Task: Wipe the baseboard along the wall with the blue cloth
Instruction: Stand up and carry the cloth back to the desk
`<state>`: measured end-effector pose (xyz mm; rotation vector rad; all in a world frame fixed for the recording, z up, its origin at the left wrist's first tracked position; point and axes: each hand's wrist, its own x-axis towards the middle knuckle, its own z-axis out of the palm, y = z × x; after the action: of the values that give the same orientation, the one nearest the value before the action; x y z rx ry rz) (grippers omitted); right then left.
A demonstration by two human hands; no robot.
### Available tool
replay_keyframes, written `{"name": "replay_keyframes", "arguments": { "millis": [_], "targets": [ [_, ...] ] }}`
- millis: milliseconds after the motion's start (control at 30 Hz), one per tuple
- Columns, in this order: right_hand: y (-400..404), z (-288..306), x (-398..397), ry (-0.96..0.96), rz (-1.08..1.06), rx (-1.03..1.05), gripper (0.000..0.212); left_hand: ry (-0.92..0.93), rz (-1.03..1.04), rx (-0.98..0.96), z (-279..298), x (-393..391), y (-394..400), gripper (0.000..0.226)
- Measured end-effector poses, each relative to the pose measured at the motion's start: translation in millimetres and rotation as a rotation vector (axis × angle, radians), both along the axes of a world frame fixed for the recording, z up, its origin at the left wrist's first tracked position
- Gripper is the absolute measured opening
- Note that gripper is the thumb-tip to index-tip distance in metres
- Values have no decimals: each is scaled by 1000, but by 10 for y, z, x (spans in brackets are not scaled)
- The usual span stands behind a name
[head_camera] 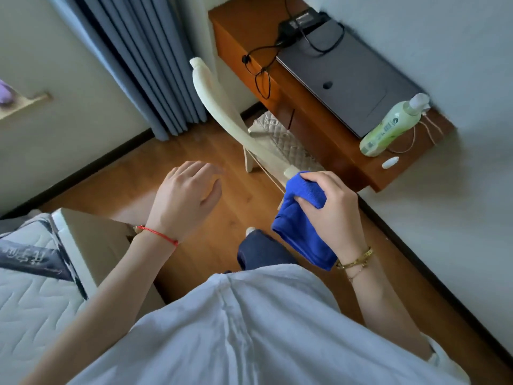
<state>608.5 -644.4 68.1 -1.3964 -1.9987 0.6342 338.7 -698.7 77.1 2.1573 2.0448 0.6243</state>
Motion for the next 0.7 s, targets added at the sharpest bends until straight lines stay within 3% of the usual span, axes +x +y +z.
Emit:
{"name": "replay_keyframes", "arguments": {
  "millis": [333, 700],
  "targets": [
    [1451, 197, -518, -27, -48, 13, 34, -53, -46, 43, 160, -481, 1769, 25],
    [2456, 158, -1134, -113, -183, -22, 32, -86, -150, 16, 7, -1143, 3114, 20]
  ]
}}
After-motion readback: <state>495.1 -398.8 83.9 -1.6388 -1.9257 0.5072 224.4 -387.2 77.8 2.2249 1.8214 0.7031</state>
